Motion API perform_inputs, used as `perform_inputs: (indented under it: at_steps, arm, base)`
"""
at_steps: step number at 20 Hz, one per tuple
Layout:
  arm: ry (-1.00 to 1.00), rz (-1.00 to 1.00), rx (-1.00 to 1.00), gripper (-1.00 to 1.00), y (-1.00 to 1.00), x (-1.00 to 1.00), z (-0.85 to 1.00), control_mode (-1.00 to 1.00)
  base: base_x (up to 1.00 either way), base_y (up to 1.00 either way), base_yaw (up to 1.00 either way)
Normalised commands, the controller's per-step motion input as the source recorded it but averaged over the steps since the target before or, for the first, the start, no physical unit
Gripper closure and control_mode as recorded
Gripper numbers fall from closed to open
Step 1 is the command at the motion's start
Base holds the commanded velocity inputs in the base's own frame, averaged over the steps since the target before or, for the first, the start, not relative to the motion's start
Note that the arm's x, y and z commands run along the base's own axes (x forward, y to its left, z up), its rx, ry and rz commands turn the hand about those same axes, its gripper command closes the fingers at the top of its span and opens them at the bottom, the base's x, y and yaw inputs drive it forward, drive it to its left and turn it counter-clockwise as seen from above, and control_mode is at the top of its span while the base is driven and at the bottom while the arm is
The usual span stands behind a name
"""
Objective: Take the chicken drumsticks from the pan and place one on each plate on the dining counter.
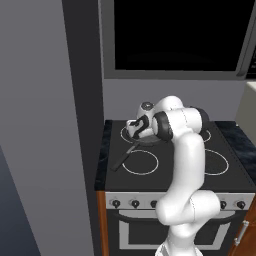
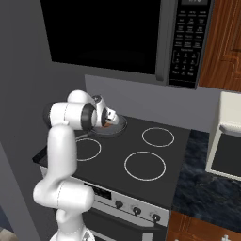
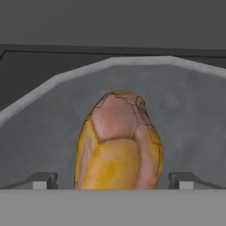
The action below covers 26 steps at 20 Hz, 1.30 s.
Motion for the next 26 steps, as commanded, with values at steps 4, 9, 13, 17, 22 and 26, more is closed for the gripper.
perform_inputs:
  at_steps: [4, 9, 13, 17, 22, 26]
  arm:
    - [0.0, 0.0, 0.0, -1.0, -0.02, 0.13, -0.1, -1.0]
    - [0.0, 0.0, -0.01, -1.0, 0.0, 0.0, -0.16, -1.0]
    - [0.01, 0.0, -0.02, 1.0, 0.0, 0.0, -0.19, -1.0]
    - [0.0, 0.0, -0.02, 1.0, 0.0, -0.01, -0.13, -1.0]
    - [0.0, 0.0, 0.0, 1.0, -0.09, -0.24, -0.01, -1.0]
    - [0.0, 0.0, 0.0, 1.0, -0.07, -0.34, 0.13, -1.0]
  base:
    - [0.0, 0.0, 0.0]
    - [0.0, 0.0, 0.0]
    - [0.0, 0.0, 0.0]
    - [0.0, 0.0, 0.0]
    - [0.0, 0.0, 0.0]
    - [0.0, 0.0, 0.0]
